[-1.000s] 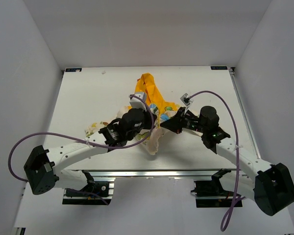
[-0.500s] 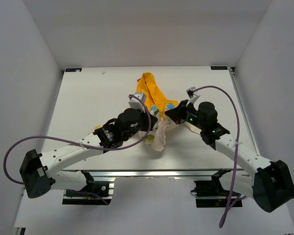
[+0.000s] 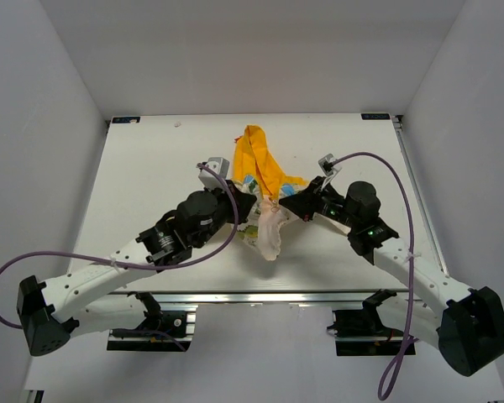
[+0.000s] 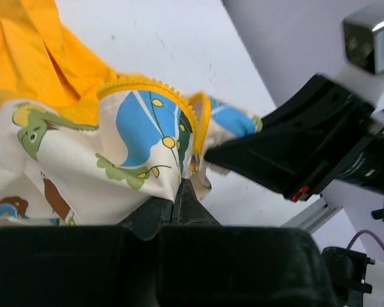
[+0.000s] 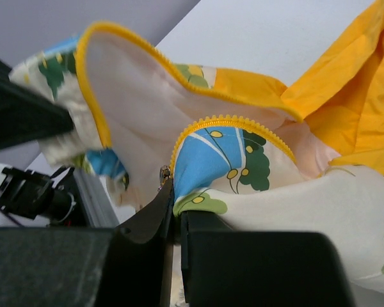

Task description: Zip up the jacket

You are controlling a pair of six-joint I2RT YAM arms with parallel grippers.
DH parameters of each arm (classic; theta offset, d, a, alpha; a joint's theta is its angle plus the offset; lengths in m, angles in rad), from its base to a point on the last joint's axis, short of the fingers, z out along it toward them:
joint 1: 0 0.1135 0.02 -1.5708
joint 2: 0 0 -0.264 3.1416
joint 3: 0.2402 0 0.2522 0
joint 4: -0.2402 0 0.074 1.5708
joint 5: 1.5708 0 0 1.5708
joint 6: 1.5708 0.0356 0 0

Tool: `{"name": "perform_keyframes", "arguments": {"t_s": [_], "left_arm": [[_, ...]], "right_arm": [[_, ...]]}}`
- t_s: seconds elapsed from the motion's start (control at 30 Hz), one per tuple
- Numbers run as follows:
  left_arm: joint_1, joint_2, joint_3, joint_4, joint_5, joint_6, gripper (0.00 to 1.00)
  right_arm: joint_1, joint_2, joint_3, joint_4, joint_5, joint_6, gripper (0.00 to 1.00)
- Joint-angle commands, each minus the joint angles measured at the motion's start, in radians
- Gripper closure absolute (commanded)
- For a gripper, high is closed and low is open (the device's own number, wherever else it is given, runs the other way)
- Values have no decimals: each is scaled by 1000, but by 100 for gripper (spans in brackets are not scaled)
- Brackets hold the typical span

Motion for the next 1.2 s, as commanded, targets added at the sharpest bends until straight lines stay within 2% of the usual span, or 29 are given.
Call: {"name": "perform_keyframes", "arguments": {"t_s": [0.0,0.2,0.47,1.17], "left_arm": [[-5,-64,-24,77,-57,57,100],[-5,-44,-34,181,33,103,100],[-7,-45,-61,244,59,108,100],[-7,-76,-101,250,76,110,100]], "right_arm": [[-3,-33,-4,92,-120,-2,100],[-3,-32,-21,175,-183,46,100],[-3,-20,-20,233,-158,73,100],[-11,-23,-11,264,-160,118,100]]}}
